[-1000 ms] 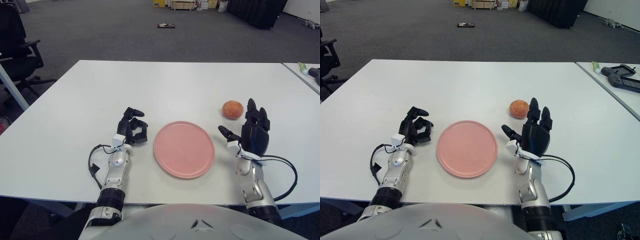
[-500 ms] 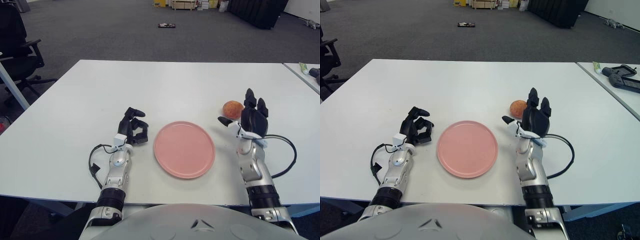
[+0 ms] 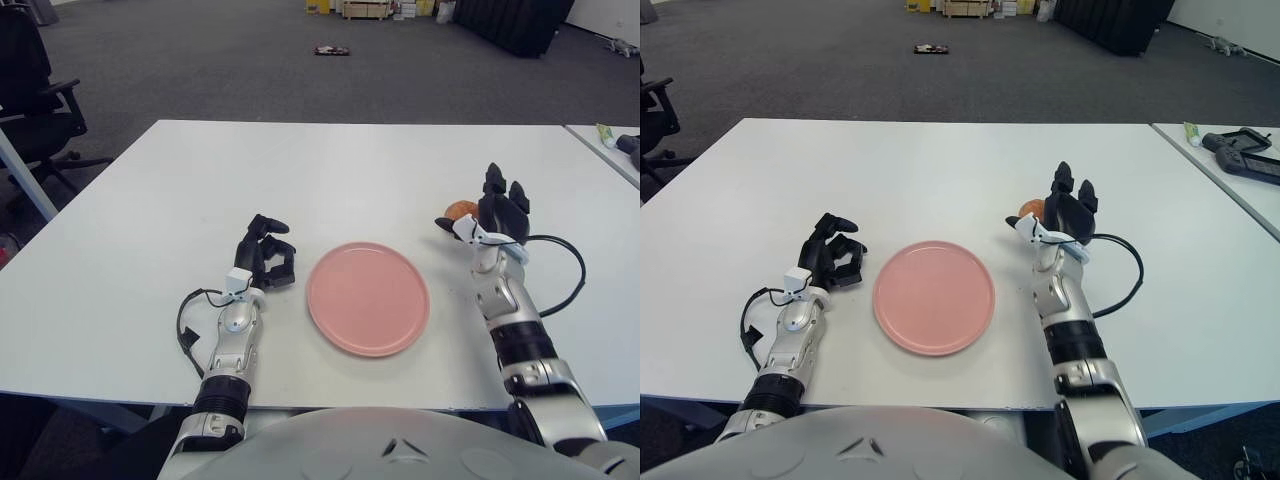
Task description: Put the apple into the plate.
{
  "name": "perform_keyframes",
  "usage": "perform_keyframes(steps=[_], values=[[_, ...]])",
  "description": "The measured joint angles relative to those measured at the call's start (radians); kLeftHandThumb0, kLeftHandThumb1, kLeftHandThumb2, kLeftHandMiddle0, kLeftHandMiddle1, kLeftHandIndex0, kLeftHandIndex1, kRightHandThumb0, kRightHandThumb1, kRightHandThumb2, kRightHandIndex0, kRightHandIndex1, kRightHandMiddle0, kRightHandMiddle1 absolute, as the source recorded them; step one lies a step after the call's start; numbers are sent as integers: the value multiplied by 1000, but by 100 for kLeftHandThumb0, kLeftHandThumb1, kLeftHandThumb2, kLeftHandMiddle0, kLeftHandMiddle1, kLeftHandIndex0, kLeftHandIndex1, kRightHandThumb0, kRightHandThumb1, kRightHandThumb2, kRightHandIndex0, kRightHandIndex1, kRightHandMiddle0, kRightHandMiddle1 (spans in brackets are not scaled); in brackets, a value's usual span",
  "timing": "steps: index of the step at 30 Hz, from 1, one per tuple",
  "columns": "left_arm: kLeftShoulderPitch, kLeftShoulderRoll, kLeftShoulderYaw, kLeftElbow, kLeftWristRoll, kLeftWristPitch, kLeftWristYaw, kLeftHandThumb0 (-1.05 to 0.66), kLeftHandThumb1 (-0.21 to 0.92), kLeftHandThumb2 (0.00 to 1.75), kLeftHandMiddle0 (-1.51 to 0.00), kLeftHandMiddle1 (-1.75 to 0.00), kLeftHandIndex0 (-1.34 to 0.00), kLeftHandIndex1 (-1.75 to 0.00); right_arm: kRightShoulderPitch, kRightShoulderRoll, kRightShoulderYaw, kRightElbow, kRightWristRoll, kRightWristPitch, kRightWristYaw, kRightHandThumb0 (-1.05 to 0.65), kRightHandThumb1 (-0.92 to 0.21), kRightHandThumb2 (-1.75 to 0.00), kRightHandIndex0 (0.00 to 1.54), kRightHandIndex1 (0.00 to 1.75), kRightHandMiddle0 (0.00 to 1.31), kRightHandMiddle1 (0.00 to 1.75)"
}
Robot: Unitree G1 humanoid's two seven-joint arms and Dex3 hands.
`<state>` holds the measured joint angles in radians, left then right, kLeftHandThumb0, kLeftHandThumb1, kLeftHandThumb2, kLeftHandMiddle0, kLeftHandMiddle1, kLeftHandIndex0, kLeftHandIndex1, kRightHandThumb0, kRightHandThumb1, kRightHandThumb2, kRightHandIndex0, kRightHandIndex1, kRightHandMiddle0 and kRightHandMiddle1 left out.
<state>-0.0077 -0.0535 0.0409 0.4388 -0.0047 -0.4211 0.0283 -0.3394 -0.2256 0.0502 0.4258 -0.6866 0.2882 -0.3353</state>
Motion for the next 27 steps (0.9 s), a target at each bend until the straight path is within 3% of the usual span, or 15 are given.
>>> perform_keyframes(steps=[3, 11, 22, 27], values=[[1, -1, 0, -2, -1, 0, 0, -1, 30, 126, -71, -149, -44, -175, -61, -8, 1, 102, 30, -18, -4, -78, -61, -26, 0, 0, 0, 0], [4, -4, 0, -11, -4, 7, 0, -1, 31, 125, -73, -147, -43, -175, -156, -14, 23, 268, 74, -37, -17, -65, -41, -62, 0, 0, 0, 0], [17, -5, 1, -33, -3, 22, 0, -1, 31, 125, -71, -148, -44, -175, -294, -22, 53, 627, 126, -110, -54, -54, -36, -81, 0, 0, 1, 0], [19, -5, 0, -39, 2, 30, 5, -1, 31, 125, -71, -148, -45, -175, -345, -30, 64, 721, 148, -123, -57, -56, -36, -84, 0, 0, 2, 2]])
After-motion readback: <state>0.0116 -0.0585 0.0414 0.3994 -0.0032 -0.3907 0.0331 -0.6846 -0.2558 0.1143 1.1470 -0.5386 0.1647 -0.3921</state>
